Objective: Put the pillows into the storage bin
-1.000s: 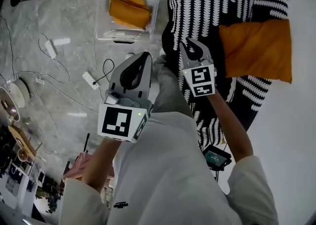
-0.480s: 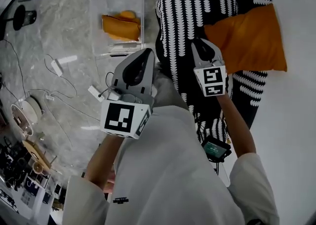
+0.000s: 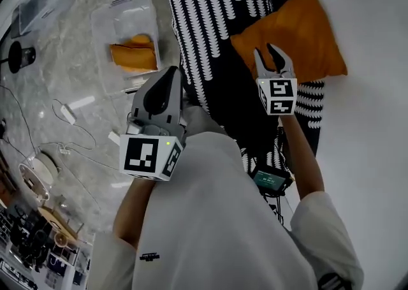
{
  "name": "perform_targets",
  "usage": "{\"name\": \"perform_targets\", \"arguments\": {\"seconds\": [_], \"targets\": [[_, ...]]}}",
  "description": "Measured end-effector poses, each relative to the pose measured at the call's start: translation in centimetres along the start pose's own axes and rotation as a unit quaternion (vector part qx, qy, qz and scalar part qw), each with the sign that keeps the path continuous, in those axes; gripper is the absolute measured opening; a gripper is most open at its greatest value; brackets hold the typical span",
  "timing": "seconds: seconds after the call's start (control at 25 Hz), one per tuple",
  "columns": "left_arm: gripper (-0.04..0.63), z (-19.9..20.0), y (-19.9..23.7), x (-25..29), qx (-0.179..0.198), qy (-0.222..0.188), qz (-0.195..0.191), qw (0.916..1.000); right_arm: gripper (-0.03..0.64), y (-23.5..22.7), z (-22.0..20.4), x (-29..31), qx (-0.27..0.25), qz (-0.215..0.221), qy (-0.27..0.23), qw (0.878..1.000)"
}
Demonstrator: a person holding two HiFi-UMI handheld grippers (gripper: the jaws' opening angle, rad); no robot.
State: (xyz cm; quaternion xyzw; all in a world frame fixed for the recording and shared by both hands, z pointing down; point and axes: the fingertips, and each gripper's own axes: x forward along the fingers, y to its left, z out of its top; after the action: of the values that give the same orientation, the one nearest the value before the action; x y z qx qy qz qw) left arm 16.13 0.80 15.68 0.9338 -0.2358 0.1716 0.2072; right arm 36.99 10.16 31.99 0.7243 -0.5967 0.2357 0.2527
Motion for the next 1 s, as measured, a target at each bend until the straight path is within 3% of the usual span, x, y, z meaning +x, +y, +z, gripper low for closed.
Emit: {"name": "perform_targets", "arguments": {"seconds": [0.48, 1.0], "targets": [[0.002, 1.1, -3.0, 3.0, -0.001, 0.028, -0.021, 0.9994, 0.181, -15.0, -3.9, 0.5, 0.011, -0.091, 0.057, 0.994], [0.002, 0.3, -3.6, 3.7, -0.014, 0.048, -0.002, 0.9987, 0.223, -28.7, -8.3, 3.9, -0.042, -0.17, 0.152, 0.973]]}}
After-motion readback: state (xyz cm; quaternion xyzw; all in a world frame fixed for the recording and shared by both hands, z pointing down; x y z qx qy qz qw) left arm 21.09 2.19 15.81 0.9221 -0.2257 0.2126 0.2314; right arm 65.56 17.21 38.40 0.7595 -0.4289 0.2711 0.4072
